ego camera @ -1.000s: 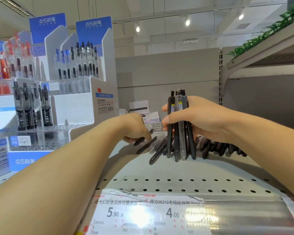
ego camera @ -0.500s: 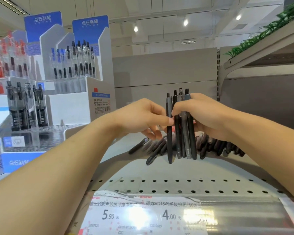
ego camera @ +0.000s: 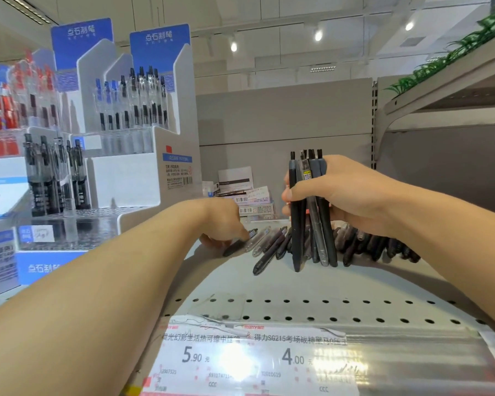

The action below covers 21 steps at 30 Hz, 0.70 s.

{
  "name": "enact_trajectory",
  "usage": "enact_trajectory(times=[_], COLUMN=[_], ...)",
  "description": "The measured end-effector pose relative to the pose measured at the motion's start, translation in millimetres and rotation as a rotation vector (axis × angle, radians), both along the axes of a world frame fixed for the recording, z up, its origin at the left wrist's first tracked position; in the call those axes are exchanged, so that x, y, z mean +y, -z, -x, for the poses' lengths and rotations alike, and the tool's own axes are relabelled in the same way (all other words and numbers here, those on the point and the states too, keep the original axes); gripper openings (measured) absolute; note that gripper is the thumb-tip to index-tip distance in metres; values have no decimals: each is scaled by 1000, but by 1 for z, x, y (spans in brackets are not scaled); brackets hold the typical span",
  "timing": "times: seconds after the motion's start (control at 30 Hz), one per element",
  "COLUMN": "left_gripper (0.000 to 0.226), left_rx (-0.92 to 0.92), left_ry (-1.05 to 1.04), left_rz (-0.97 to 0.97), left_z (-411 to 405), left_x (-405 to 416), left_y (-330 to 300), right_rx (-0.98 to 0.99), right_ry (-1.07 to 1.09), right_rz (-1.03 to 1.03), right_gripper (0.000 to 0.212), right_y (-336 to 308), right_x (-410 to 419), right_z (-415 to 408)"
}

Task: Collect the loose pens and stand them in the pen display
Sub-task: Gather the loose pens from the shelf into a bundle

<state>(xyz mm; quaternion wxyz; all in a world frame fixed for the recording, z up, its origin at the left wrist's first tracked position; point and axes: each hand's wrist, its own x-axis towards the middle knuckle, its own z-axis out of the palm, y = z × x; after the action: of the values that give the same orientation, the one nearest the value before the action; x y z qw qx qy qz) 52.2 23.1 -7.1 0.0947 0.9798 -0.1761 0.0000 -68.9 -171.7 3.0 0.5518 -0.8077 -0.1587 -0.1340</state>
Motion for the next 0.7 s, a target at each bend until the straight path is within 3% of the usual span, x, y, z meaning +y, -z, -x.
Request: enact_trajectory(times=[0.1,0.23,0.4,0.5,0.63,0.7], left_gripper=[19,17,8,3,27,26], left_rx=[43,57,61,77,96,61], left_ry=[-53,-47,292,437,489,507], left_rz=[35,266,715,684,563,551], left_z=[-1,9,37,53,62,61], left_x=[-4,-1,2,-8,-23,-27], left_y=[2,-4,-21,-24,-17,-16], right_rx=[51,72,46,40,38,18], right_ry=[-61,-48,74,119,100,110], right_rz=[-22,4,-17,4,31,59], right_gripper=[24,20,19,15,17,17], right_y=[0,2,3,3,3,3], right_x=[0,0,-2,-4,-2,-2], right_z=[1,0,-5,-7,-8,-8])
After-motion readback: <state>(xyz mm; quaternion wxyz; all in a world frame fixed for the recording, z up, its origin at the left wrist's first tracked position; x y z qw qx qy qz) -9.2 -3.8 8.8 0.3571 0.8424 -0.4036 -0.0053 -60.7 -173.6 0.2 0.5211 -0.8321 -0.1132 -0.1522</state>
